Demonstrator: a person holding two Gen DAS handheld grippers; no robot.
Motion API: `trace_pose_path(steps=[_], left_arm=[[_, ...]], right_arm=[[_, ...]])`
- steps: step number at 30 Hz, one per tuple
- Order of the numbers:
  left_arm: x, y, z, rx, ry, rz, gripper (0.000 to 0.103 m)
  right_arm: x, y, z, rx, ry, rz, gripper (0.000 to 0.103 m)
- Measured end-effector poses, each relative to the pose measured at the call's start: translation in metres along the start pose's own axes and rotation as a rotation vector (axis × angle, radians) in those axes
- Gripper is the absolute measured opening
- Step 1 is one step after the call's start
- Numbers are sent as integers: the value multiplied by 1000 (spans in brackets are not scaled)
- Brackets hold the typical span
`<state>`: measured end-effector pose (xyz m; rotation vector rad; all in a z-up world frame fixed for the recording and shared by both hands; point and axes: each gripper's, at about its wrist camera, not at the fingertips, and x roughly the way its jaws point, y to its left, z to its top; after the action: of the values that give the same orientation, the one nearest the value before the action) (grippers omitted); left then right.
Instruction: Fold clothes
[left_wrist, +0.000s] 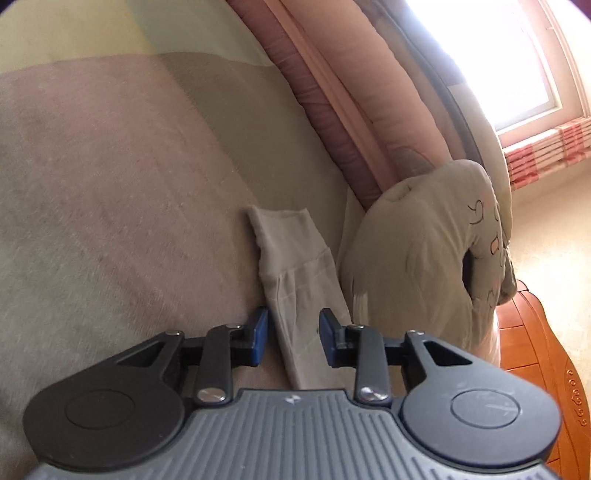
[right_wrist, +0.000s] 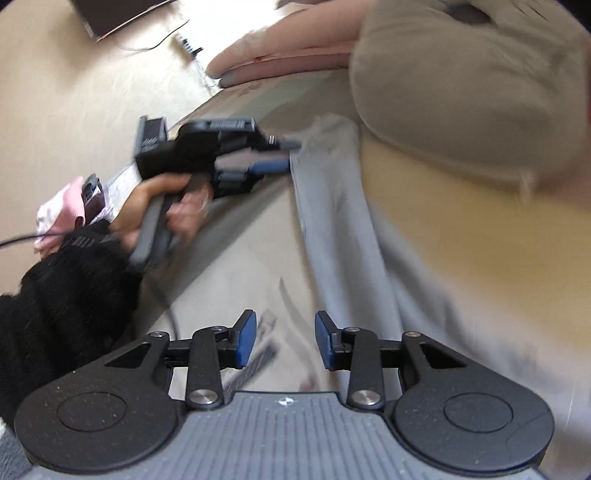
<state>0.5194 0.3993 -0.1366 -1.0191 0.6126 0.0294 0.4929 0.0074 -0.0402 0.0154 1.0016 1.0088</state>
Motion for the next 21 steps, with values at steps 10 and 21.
trace_pose_path(steps=[10, 21], left_arm=[[-10, -44, -7, 191, -36, 194, 0], [-87, -41, -17, 242, -118, 247, 1]], right_arm=[[-48, -1, -36, 122, -115, -35, 40], [-71, -24, -44, 135, -157, -115, 42]])
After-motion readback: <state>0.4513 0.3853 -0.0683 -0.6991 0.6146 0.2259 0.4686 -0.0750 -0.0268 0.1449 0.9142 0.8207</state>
